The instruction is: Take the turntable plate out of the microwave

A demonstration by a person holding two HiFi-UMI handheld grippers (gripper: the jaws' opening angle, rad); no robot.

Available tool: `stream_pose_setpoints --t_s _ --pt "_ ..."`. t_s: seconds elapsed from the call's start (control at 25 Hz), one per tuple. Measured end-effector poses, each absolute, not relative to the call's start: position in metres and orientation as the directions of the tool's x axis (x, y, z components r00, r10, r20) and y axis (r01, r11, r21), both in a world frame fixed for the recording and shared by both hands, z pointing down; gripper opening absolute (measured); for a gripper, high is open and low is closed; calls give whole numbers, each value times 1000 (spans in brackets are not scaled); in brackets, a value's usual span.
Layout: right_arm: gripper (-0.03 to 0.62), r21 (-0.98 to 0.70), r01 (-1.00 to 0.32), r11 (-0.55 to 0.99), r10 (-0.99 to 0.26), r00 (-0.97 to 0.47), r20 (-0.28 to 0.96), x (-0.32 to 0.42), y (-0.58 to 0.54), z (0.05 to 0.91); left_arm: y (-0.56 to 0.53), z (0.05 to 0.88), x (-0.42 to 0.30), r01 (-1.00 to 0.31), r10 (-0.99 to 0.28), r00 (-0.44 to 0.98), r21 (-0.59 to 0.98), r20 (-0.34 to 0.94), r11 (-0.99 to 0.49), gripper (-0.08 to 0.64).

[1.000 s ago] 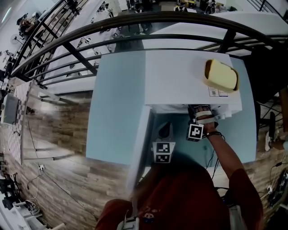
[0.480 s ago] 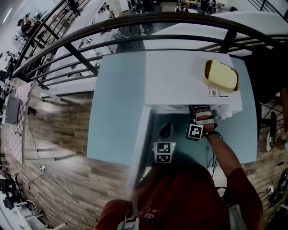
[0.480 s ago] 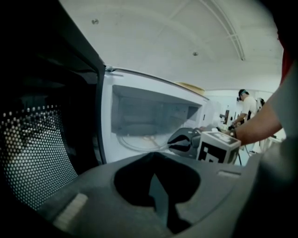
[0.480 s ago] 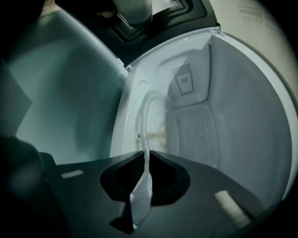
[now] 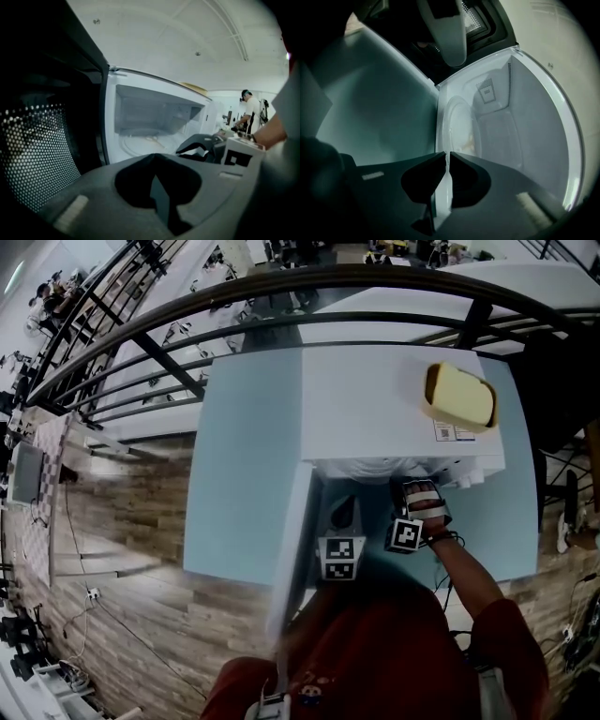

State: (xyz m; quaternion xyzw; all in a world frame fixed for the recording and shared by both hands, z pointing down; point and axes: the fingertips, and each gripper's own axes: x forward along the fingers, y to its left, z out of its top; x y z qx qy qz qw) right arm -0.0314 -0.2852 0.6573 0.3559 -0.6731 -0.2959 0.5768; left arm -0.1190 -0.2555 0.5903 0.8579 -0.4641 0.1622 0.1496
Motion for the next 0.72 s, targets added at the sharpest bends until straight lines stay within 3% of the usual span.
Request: stream_pose_setpoints --t_s 0.48,0.72 --pt "26 762 -209 613 -788 -96 608 -27 -230 658 -258 600 -128 -868 -759 492 179 426 -463 -2" --pt "28 759 -231 608 -792 -110 600 -24 -209 657 -254 608 -127 -842 -739 528 370 418 -393 55"
